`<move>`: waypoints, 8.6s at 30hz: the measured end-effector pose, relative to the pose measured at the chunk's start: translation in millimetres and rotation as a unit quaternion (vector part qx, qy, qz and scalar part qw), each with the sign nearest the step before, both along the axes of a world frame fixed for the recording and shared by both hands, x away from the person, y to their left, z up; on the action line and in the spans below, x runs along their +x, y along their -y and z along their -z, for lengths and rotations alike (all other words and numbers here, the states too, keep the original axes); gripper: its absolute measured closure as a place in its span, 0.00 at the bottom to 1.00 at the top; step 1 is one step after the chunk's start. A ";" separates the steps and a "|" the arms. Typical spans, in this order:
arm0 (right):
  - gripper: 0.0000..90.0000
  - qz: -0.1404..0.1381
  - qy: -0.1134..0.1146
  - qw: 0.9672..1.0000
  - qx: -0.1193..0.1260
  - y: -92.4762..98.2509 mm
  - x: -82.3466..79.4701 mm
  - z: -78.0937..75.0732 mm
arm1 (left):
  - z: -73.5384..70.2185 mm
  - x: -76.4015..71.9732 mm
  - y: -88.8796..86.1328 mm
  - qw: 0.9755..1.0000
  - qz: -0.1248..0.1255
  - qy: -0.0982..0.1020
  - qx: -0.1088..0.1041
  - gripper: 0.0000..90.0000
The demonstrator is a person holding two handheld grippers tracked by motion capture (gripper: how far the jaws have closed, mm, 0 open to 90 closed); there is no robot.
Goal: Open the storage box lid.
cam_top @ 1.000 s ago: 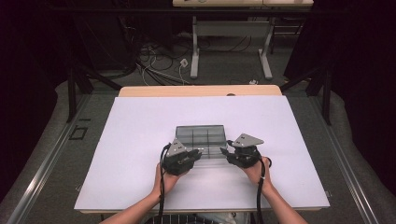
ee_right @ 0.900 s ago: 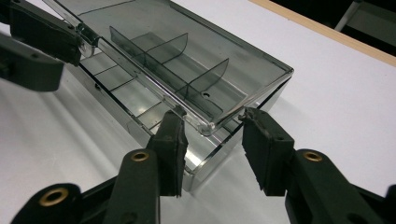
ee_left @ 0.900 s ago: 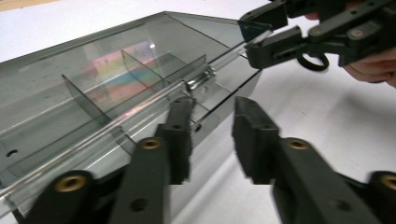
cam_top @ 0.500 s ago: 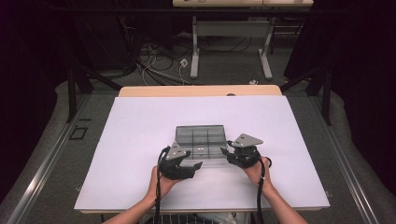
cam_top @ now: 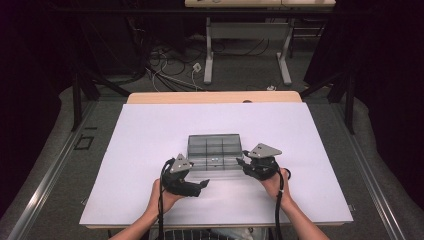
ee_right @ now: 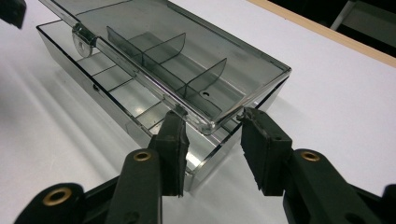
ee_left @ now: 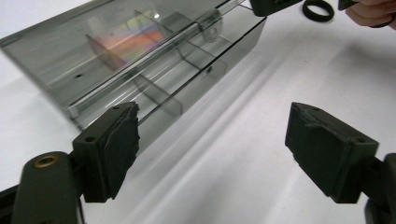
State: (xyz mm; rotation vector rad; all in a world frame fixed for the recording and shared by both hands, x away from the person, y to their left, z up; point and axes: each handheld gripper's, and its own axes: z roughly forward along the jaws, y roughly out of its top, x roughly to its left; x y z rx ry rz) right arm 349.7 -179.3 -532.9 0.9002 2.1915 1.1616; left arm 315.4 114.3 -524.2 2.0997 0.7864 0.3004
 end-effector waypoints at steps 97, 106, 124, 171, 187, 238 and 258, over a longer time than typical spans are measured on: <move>0.70 -0.005 0.033 0.999 -0.025 -8.8 19.5 -38.6 | -21.3 47.3 -24.5 0.989 -0.050 0.142 0.006 0.70; 0.73 0.001 0.033 0.999 -0.006 -8.4 36.2 -44.2 | -29.8 62.0 -23.4 0.988 -0.059 0.145 -0.006 0.72; 0.85 0.050 0.023 0.998 0.043 -5.2 63.0 -45.3 | -36.9 90.4 -29.3 0.987 -0.074 0.139 -0.030 0.80; 0.88 0.093 -0.023 0.994 0.055 -10.0 95.8 -12.9 | 6.8 128.3 -15.9 0.989 -0.111 0.095 -0.001 0.81; 0.87 0.095 -0.035 0.994 0.038 -12.6 101.7 1.1 | 15.8 132.2 -13.4 0.989 -0.120 0.083 0.011 0.81; 0.29 0.033 -0.089 0.995 -0.017 5.4 59.0 -8.5 | 9.3 57.4 -74.7 0.990 -0.100 0.053 0.079 0.21; 0.17 0.012 -0.114 0.993 -0.031 24.8 20.8 -10.6 | 5.7 5.1 -98.4 0.987 -0.095 0.055 0.116 0.10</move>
